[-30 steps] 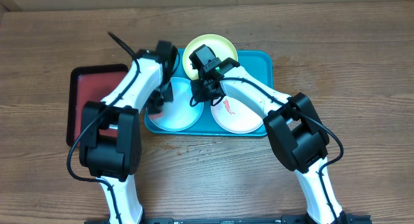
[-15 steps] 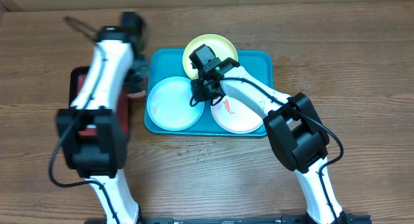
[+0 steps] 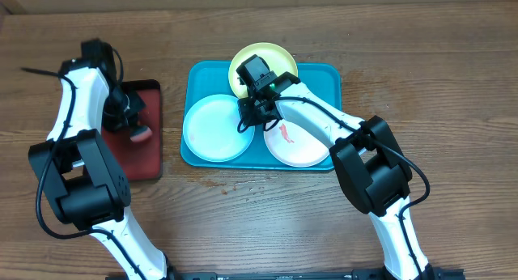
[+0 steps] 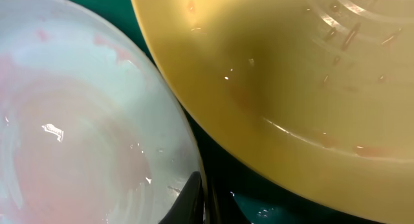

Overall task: Clean dirty plates on tray and stack at the side
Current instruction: 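Return sponge to black tray with left gripper, then carry light blue plate right and set it on table with right gripper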

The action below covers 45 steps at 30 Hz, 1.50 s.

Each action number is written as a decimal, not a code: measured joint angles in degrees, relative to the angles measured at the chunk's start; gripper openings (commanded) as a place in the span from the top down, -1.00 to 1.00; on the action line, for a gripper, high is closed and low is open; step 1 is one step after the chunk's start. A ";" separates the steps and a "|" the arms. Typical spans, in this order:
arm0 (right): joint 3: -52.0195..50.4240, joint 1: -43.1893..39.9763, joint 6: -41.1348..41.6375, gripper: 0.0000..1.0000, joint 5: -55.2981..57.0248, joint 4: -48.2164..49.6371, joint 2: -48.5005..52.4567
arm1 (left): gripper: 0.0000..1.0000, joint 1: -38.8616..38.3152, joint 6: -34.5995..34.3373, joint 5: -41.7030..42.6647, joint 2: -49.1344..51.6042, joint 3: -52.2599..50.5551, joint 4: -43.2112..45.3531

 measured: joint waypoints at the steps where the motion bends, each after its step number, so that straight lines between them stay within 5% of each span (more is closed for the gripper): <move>1: 0.00 0.00 0.02 0.92 -0.02 -0.07 0.00 | 0.64 0.00 0.31 0.13 0.04 -0.74 0.15; 14: 5.55 0.15 -1.27 0.92 5.20 -7.78 -0.20 | 0.43 1.75 0.59 0.11 0.04 1.05 -2.08; 17: 7.52 0.48 -2.47 0.92 10.32 -10.25 -1.31 | -0.09 2.99 0.74 0.11 0.04 4.07 -3.98; 20: 10.08 1.09 -4.76 0.92 17.03 -12.87 -3.30 | -1.00 3.72 0.66 0.09 0.04 5.35 -4.02; 32: 16.39 9.03 -18.49 0.92 50.36 -15.15 -7.91 | -1.00 3.85 0.57 0.13 0.04 5.35 -2.86; 45: 16.39 16.22 -39.85 0.92 64.11 -5.46 -7.91 | -0.99 3.85 0.57 0.09 0.04 5.35 -2.71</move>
